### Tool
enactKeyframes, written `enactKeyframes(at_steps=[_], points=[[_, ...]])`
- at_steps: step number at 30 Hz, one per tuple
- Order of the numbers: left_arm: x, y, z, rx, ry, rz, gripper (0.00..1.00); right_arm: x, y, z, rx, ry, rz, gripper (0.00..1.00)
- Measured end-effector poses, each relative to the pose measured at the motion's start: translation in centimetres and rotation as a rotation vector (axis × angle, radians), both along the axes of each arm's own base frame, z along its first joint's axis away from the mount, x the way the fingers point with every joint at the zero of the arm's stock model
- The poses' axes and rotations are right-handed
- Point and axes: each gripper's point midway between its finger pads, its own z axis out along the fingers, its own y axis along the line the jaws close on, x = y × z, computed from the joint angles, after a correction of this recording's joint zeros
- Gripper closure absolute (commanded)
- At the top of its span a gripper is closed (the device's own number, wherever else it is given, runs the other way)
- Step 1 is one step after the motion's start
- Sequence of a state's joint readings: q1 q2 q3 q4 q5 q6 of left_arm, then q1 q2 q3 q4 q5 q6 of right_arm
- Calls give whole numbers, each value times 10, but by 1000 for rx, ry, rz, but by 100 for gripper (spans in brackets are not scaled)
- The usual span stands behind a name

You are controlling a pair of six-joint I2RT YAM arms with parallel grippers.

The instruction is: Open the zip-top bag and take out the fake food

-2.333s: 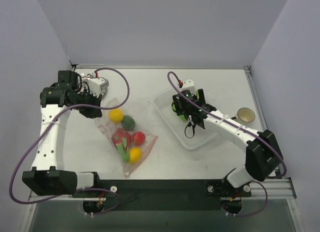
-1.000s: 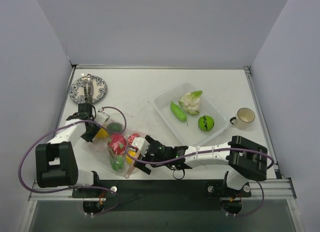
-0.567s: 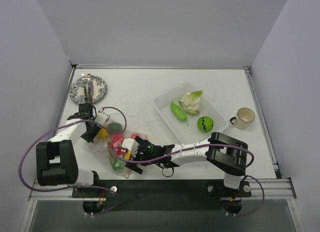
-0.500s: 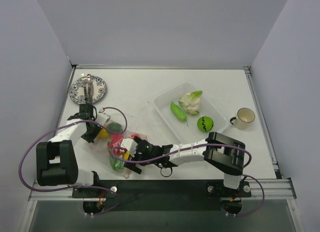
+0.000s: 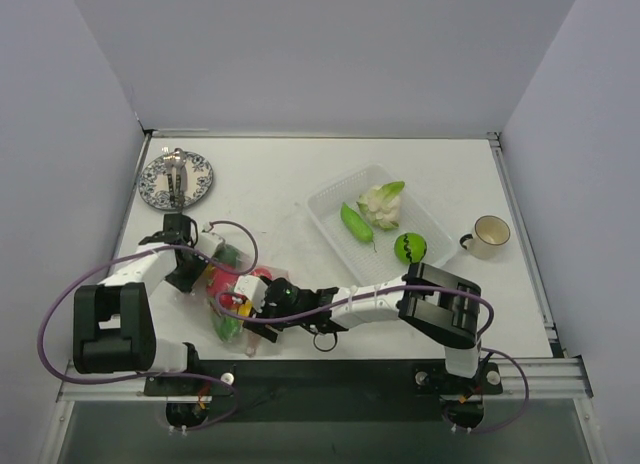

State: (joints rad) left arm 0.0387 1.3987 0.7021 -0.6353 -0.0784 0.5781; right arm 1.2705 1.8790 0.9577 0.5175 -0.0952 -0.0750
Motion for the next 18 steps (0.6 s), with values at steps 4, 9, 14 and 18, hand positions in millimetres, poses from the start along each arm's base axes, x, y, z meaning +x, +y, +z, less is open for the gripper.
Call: enactKeyframes(at_steps=[4, 9, 14, 18], points=[[-1, 0, 0, 0, -3, 2, 100, -1, 1, 2, 4, 4, 4, 58], [-2, 1, 2, -1, -4, 6, 100, -1, -23, 17, 13, -20, -30, 71], [3, 9, 8, -3, -15, 38, 100, 3, -49, 55, 77, -75, -87, 79], [14, 21, 18, -4, -46, 80, 100, 14, -69, 82, 114, -129, -155, 80]])
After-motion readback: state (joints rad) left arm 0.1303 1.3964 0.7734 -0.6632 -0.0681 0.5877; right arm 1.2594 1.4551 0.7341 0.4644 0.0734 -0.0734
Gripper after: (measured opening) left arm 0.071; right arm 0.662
